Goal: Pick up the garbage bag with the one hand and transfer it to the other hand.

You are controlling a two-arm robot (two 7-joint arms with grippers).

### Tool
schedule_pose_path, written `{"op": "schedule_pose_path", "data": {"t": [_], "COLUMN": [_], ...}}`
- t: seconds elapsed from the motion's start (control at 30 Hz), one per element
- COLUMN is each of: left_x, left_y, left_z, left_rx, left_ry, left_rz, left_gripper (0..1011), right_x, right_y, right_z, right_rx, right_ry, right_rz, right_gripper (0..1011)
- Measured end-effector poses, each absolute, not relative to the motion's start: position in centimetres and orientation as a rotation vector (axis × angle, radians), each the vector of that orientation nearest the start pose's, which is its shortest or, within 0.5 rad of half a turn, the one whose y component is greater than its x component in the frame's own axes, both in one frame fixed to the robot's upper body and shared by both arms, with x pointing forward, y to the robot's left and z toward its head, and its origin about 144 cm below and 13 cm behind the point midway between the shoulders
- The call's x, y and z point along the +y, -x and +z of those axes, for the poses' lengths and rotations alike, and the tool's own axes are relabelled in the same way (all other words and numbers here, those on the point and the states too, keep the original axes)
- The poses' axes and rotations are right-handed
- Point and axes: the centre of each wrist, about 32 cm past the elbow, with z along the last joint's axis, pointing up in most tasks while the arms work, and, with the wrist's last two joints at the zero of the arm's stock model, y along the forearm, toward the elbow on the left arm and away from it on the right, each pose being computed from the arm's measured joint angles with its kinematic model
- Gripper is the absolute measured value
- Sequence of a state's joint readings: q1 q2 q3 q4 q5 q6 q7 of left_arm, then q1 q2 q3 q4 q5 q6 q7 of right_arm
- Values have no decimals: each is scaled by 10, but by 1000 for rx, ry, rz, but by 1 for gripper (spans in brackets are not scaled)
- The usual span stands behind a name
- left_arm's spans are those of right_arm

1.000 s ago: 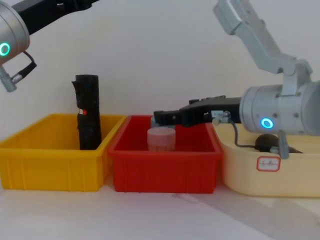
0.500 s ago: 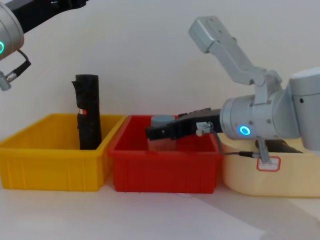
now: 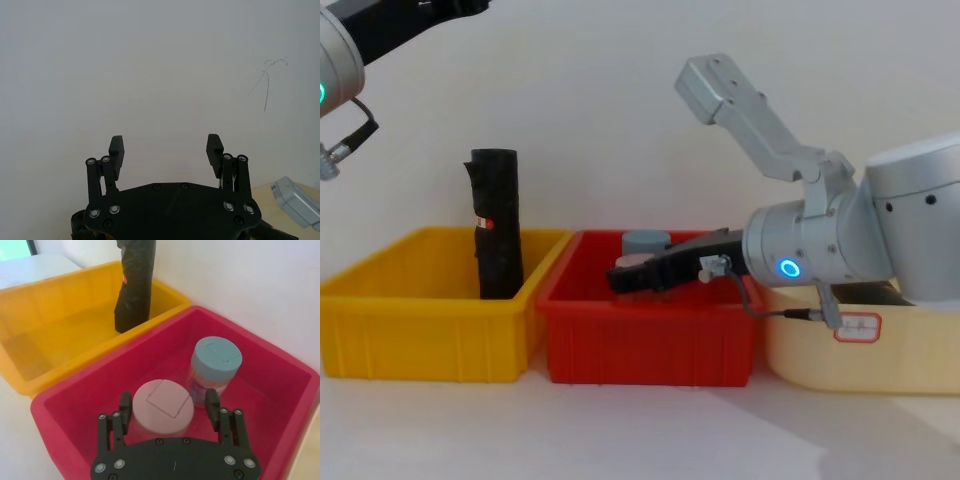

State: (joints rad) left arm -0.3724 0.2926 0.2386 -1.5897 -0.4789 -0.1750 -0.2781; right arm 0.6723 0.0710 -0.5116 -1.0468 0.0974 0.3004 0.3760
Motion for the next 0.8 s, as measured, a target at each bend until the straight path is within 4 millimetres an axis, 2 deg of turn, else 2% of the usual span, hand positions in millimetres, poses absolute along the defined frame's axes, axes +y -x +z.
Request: {"op": "schedule_pose_path", "data": {"t": [0.1, 0.33, 0.63, 0.8], "left_x": [238, 238, 238, 238], "left_y": [-538, -538, -538, -538], "left_z": [1277, 1277, 1277, 1277], "left_rx": [-288, -289, -289, -289], "left_ry": [434, 434, 434, 434], "left_rz": [1018, 1019, 1019, 1019], "left_gripper": [1001, 1001, 1001, 1001], "right_x": [-123, -123, -128, -132], "right_y": [-614, -616, -615, -612], "right_z": [1227, 1228, 1241, 1255], "right_rx": [-17, -20, -49, -82], "right_ry": [371, 376, 341, 295], "right_rz": [-836, -846, -874, -898], "right_gripper": [850, 669, 670, 670]}}
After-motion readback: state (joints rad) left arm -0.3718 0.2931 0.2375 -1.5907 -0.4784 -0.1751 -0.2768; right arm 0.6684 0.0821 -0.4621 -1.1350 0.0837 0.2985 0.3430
